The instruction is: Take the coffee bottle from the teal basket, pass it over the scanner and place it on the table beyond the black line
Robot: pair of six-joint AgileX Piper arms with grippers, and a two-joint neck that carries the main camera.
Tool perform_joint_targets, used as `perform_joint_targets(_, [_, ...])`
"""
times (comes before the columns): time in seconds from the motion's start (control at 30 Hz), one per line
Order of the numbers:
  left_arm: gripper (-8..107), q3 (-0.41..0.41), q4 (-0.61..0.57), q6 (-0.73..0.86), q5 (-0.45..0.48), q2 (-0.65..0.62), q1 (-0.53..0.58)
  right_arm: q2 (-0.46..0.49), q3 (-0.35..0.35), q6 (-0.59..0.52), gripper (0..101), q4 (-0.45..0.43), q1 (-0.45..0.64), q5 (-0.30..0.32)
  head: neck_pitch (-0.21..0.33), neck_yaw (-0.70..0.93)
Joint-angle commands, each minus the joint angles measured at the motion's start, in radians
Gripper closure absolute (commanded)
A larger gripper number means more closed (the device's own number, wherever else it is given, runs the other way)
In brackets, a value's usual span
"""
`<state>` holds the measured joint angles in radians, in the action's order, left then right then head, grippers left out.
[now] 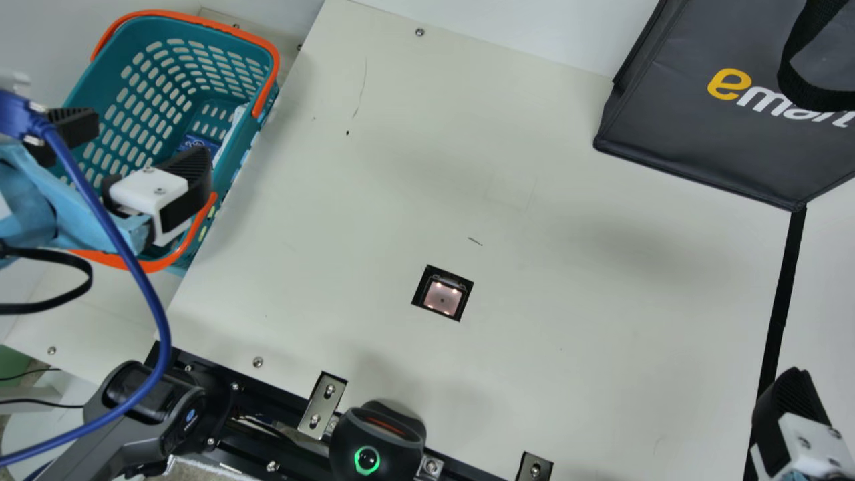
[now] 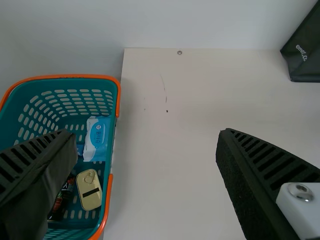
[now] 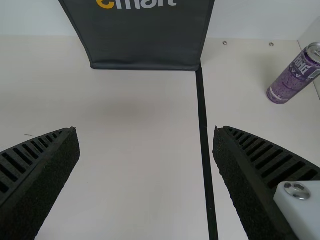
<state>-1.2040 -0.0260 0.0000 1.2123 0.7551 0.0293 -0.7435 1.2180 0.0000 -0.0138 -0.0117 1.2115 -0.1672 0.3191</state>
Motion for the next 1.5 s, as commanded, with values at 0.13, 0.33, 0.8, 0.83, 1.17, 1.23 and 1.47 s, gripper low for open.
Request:
perform_joint_targets(0.13, [9,0.0,0.0,0.0,0.0,0.0,0.0,0.0,0.0,0.0,6,0.0,0.0,0.0,0.029,0.002])
perform_joint_targets(0.33, [9,0.0,0.001,-0.002,0.0,0.001,-0.001,0.0,0.0,0.0,6,0.0,0.0,0.0,0.029,0.002])
perform_joint_targets(0.8, [9,0.02,0.025,-0.096,-0.011,0.009,-0.131,0.0,0.0,0.0,6,0.0,0.0,0.0,0.029,0.002])
perform_joint_targets(0.83, [9,0.022,0.027,-0.102,-0.013,0.009,-0.144,0.0,0.0,0.0,6,0.0,0.0,0.0,0.029,0.002])
perform_joint_targets(1.17, [9,0.06,-0.009,-0.07,-0.058,0.037,-0.323,0.0,0.0,0.0,6,0.0,0.0,0.0,0.029,0.002])
perform_joint_targets(1.23, [9,0.066,-0.03,-0.039,-0.072,0.053,-0.373,0.0,0.0,0.0,6,0.0,0.0,0.0,0.029,0.002])
perform_joint_targets(1.47, [9,0.076,-0.127,0.131,-0.122,0.137,-0.561,0.0,0.0,0.0,6,0.0,0.0,0.0,0.029,0.002])
